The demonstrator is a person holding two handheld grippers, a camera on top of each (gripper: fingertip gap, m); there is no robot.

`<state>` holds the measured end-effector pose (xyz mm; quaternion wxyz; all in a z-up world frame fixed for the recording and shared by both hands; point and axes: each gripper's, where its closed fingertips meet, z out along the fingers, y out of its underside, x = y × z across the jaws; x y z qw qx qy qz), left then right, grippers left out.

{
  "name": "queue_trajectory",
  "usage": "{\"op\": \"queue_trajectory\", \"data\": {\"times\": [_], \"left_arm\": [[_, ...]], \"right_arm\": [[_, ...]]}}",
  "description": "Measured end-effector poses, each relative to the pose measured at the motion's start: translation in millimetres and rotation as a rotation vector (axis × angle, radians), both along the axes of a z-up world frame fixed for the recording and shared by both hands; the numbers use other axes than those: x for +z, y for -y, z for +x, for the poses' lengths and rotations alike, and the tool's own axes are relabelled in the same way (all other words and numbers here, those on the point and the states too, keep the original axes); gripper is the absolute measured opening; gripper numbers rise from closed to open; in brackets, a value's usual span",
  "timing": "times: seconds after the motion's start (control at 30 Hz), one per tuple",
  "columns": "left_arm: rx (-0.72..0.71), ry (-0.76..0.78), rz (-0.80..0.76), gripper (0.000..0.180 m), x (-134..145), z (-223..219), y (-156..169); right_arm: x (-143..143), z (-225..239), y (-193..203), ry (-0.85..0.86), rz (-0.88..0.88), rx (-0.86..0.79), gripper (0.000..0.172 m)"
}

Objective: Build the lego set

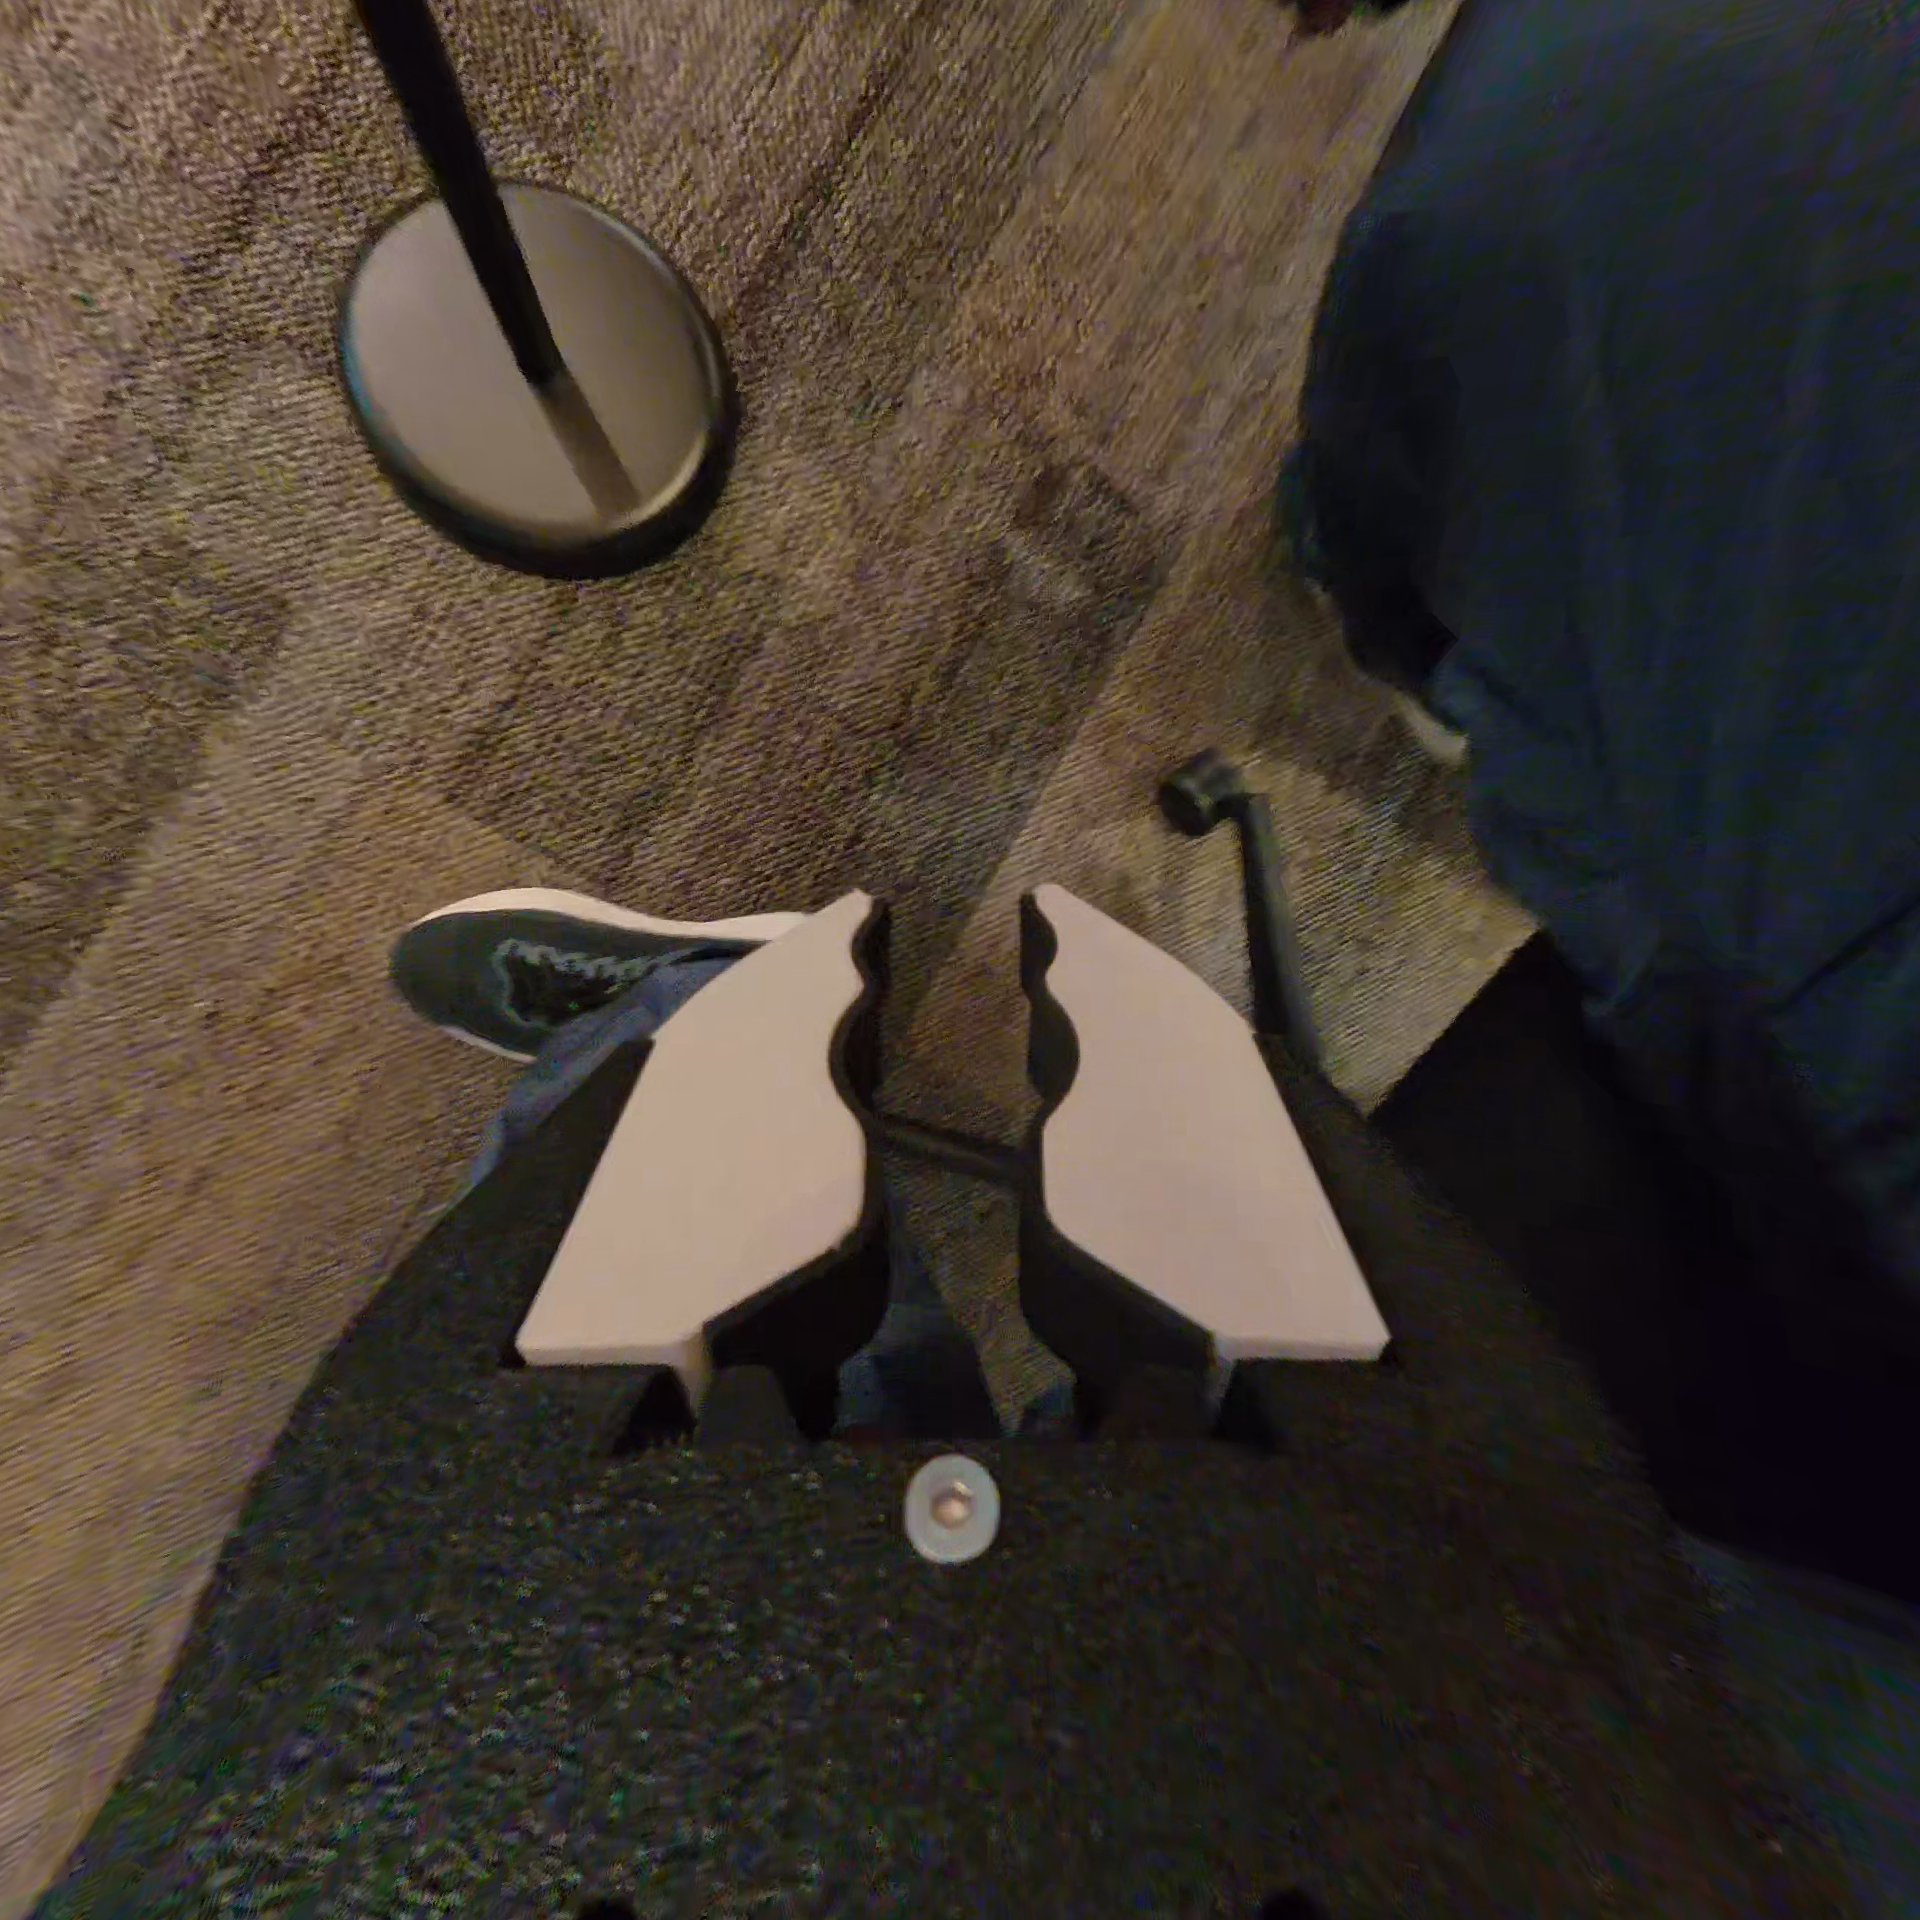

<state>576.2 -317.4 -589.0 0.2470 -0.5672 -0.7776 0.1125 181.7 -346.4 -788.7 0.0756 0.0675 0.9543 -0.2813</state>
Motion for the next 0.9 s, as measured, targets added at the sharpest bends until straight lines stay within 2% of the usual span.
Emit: {"op": "queue_trajectory", "data": {"times": [0.07,0.13,0.27,0.37,0.53,0.63,0.77,0.9], "left_arm": [[0.036,-0.067,0.067,0.024,16,-9,-1],[0.133,-0.127,0.104,0.024,29,-12,9],[0.287,-0.254,0.137,0.023,48,-12,24],[0.333,-0.244,0.089,0.023,44,-9,32],[0.428,-0.258,0.109,0.024,35,-12,14],[0.474,-0.25,0.126,0.024,38,-9,-1],[0.478,-0.313,0.128,0.024,61,-26,-15],[0.418,-0.342,0.093,0.024,79,-52,-31]], "right_arm": [[-6,-7,10,0.014,0.035,-0.028,0.021],[0,-8,22,0.031,0.049,-0.022,0.022],[31,-2,44,0.005,0.054,0.055,0.024],[62,6,57,-0.015,0.041,0.081,0.025],[120,35,71,-0.019,-0.035,0.116,0.027],[144,47,72,-0.012,-0.075,0.158,0.027],[166,42,60,0.017,-0.125,0.139,0.027],[170,24,32,0.043,-0.141,0.087,0.027]]}}
